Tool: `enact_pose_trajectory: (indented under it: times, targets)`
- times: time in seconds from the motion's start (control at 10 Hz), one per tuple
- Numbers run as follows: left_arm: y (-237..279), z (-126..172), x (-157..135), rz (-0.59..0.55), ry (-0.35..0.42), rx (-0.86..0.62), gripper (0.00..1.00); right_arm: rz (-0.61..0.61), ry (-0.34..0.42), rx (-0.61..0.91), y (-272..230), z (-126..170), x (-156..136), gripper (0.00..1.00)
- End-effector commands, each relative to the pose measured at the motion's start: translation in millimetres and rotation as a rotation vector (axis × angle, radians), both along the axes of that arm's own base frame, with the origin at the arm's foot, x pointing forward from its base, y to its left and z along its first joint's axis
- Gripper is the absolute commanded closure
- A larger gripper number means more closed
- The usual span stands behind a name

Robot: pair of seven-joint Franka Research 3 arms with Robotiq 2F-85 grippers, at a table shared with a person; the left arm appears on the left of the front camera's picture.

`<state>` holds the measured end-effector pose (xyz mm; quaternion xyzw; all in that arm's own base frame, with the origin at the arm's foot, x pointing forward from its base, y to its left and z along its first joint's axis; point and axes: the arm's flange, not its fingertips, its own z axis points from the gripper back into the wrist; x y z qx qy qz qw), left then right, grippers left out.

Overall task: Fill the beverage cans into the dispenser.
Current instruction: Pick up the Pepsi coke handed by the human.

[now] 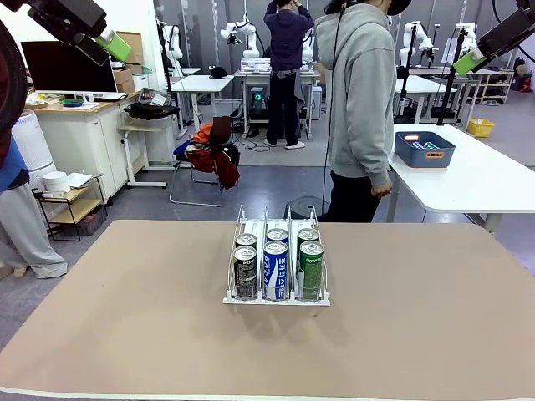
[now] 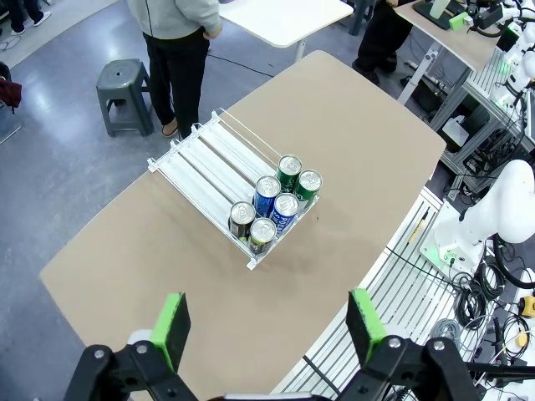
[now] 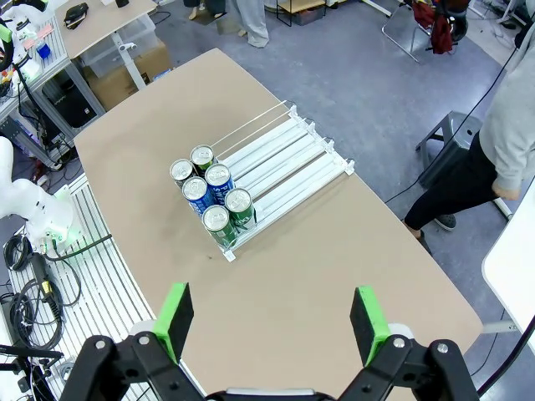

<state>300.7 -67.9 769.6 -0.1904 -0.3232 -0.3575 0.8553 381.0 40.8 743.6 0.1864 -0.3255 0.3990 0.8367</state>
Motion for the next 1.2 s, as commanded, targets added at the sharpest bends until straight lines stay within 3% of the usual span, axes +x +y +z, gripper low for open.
enact_pose_trajectory:
  times: [0.0,1.1]
  targets:
    - [1.1,-0.2,0.1,0.005,0.000,0.007,0.00,0.002,0.002,-0.001,1.5,-0.8,0.3,0.00]
    - [1.1,-0.2,0.1,0.005,0.000,0.007,0.00,0.002,0.002,-0.001,1.5,-0.8,0.3,0.00]
